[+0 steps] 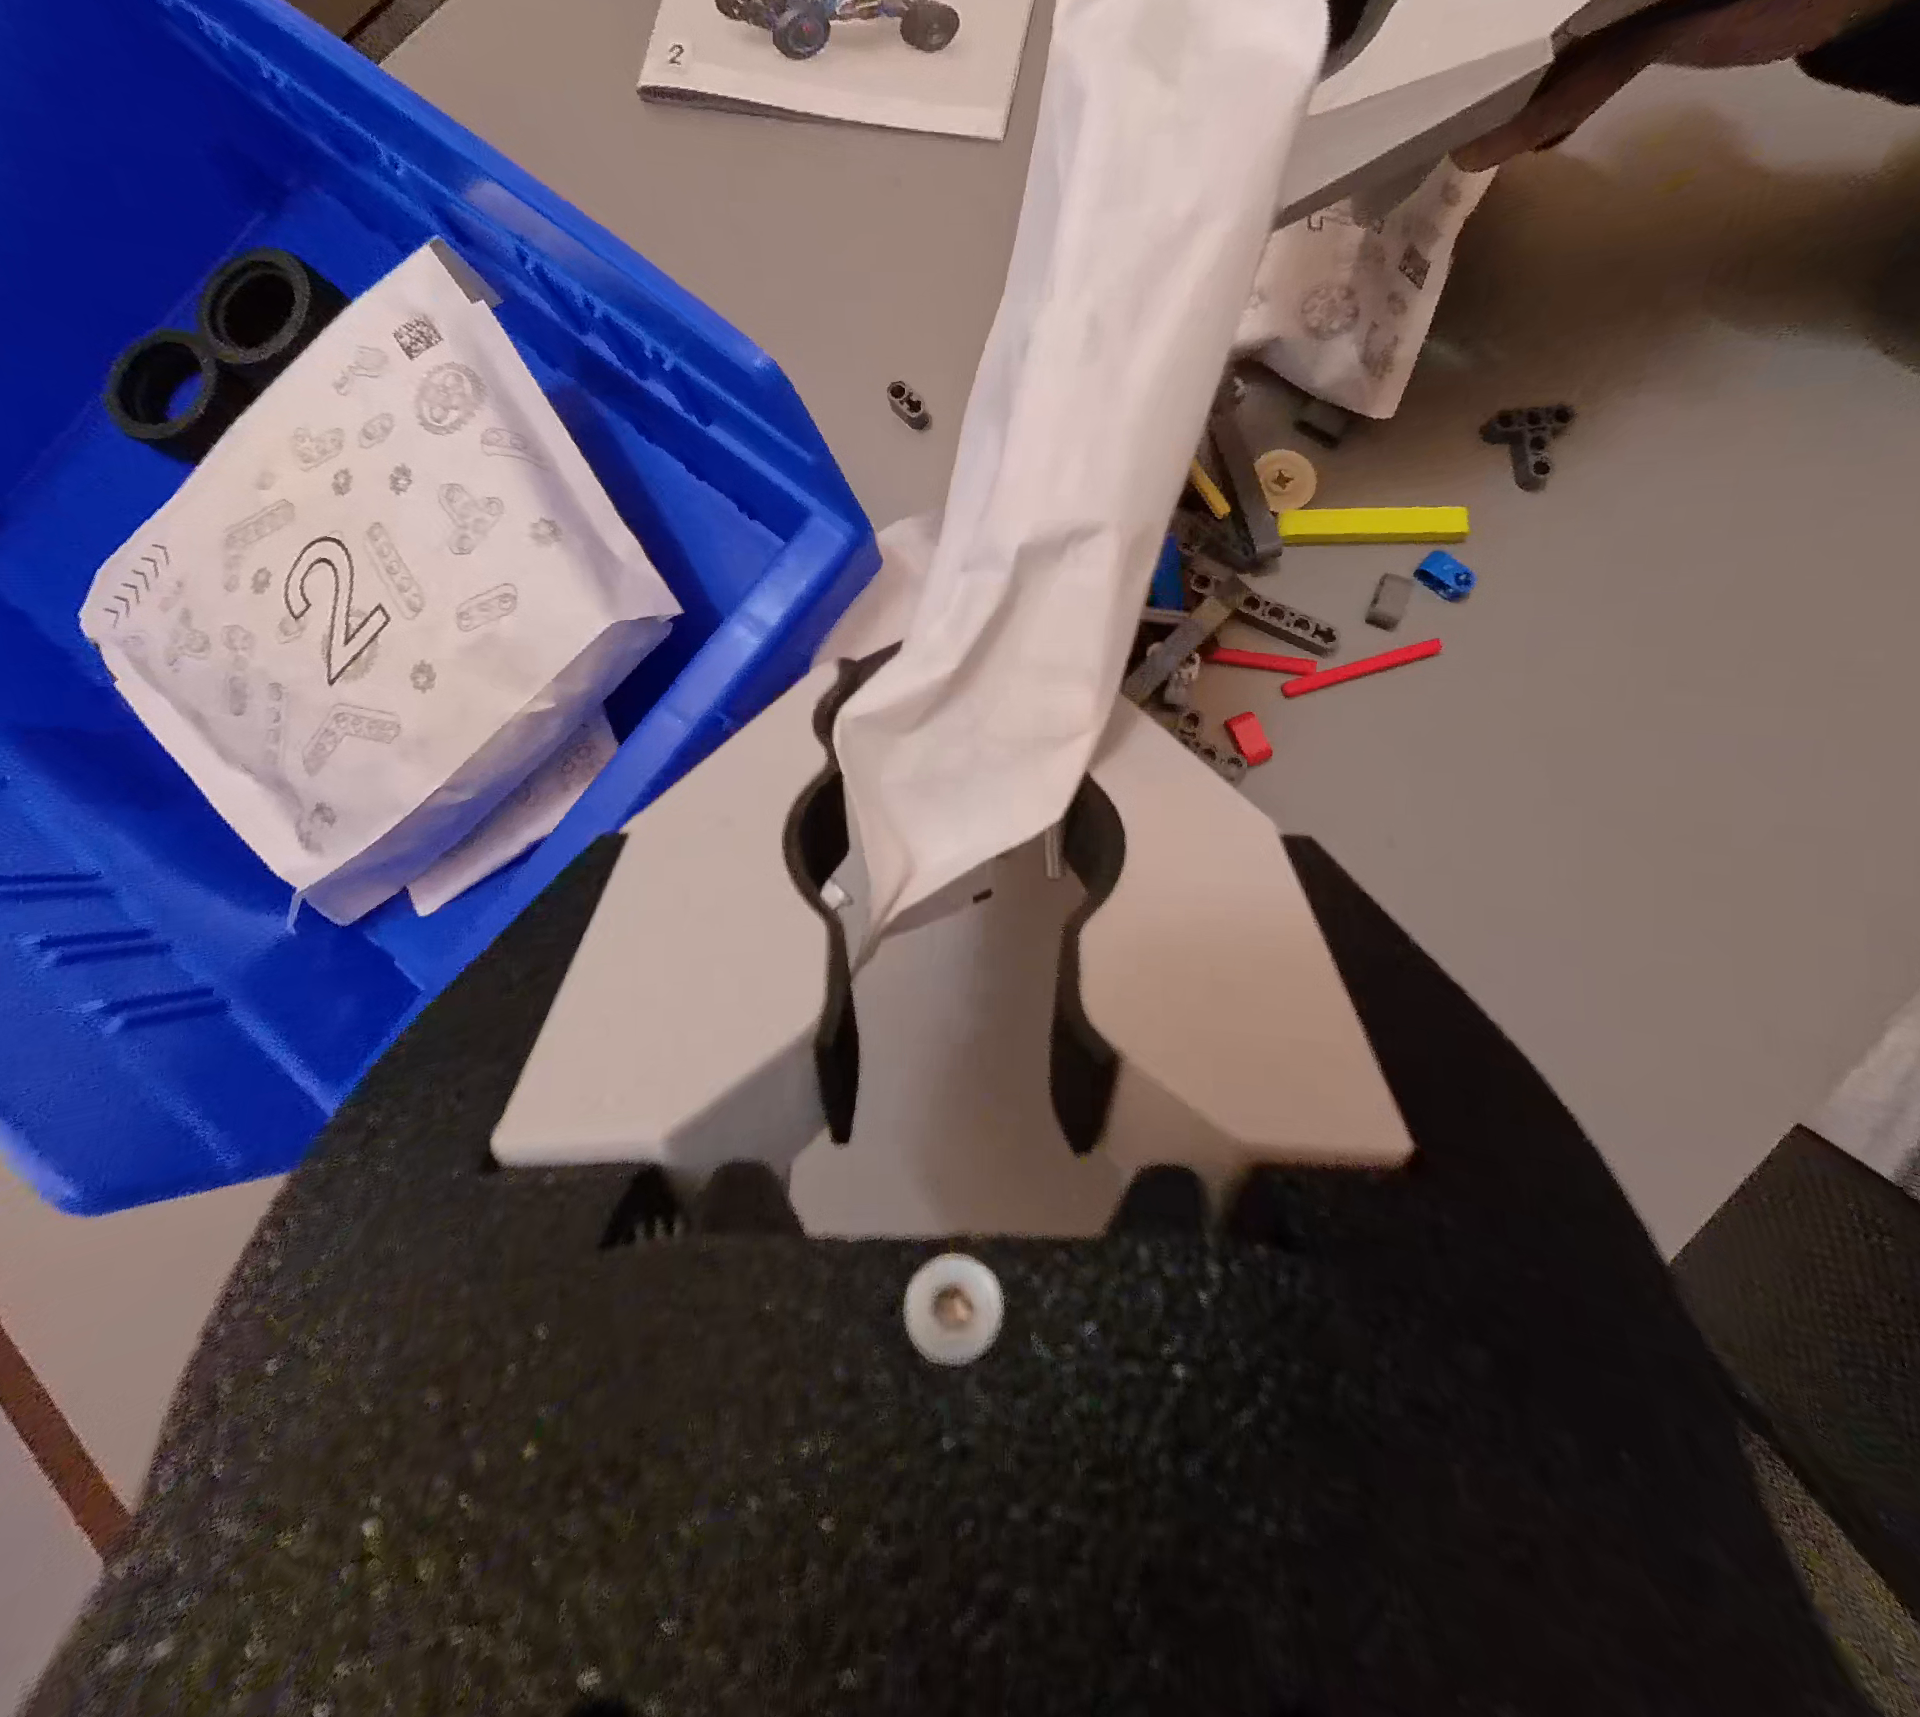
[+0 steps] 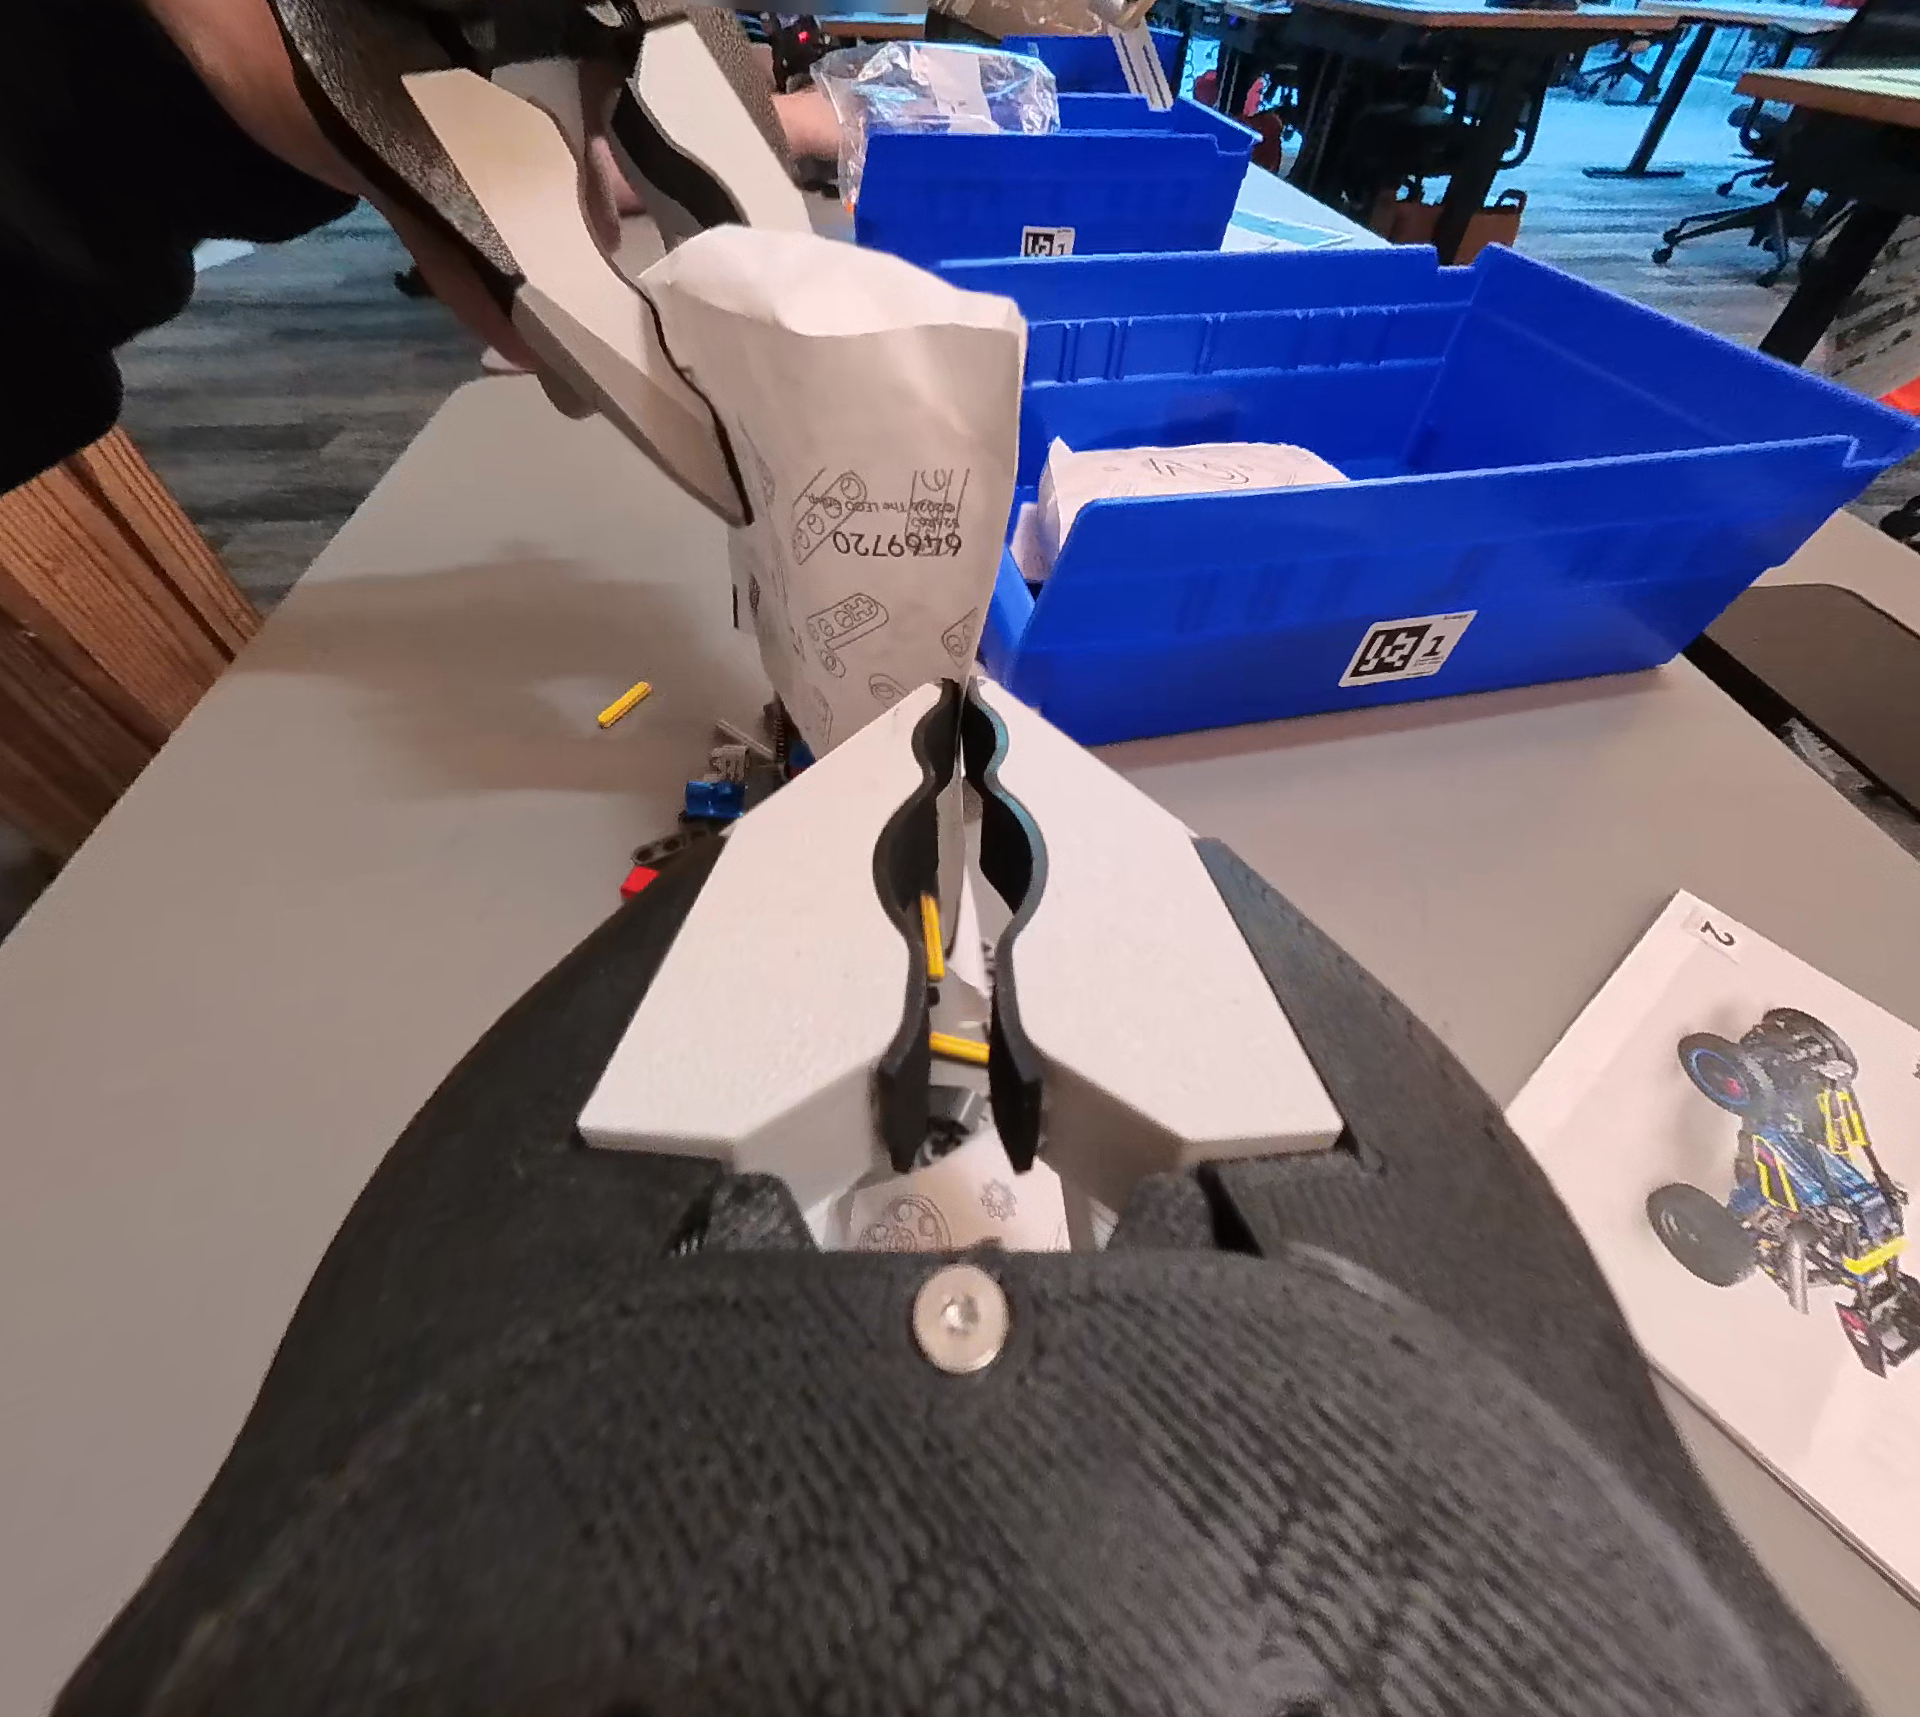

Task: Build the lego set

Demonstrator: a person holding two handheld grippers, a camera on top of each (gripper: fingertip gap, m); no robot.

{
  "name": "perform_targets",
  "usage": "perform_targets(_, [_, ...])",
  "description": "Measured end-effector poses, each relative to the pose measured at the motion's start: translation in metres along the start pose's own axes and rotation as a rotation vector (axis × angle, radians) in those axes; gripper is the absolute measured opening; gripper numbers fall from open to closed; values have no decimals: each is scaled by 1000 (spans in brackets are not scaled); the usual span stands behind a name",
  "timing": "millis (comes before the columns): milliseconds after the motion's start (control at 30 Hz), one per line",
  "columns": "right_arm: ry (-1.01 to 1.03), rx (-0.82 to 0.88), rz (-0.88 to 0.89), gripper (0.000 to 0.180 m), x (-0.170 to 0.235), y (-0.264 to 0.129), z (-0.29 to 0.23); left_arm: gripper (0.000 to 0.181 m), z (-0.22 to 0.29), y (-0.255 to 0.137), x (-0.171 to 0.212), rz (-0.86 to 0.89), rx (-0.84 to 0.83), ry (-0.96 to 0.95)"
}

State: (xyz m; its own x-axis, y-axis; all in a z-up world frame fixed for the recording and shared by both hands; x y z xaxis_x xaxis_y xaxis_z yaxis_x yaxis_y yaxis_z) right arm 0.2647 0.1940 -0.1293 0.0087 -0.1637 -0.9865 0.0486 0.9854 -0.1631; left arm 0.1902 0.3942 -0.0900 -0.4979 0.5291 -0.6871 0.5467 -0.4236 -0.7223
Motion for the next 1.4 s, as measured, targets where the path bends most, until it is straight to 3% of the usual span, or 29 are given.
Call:
perform_targets(667, [-10,31,50,0,-7,4,-5,35,-5,-17,-11,10,-26,12])
perform_targets(900, [-51,45,95,0,-26,-4,0,36,-5,-18,-11,-9,-1,43])
perform_targets(1233, [-81,24,37,0,-37,3,1,37,-7,-26,-19,93,47,-4])
perform_targets(1400, [-90,61,106,0,-51,1,5,34,-10,-32,-25,110,13,13])
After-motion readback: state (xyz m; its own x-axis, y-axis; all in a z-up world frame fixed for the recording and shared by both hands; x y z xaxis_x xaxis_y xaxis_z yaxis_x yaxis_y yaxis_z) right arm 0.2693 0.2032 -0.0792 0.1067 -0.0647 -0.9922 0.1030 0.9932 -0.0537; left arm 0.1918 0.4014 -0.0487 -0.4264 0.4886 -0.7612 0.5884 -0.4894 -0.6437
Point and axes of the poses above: each gripper's, where its closed fingertips meet, y out along the fingers, x out of its underside, z = x × y across the jaws, the point moved 9 cm from there along -y, back along the fingers, and after that the axes turned 3 degrees about z, right-handed, at the moved point
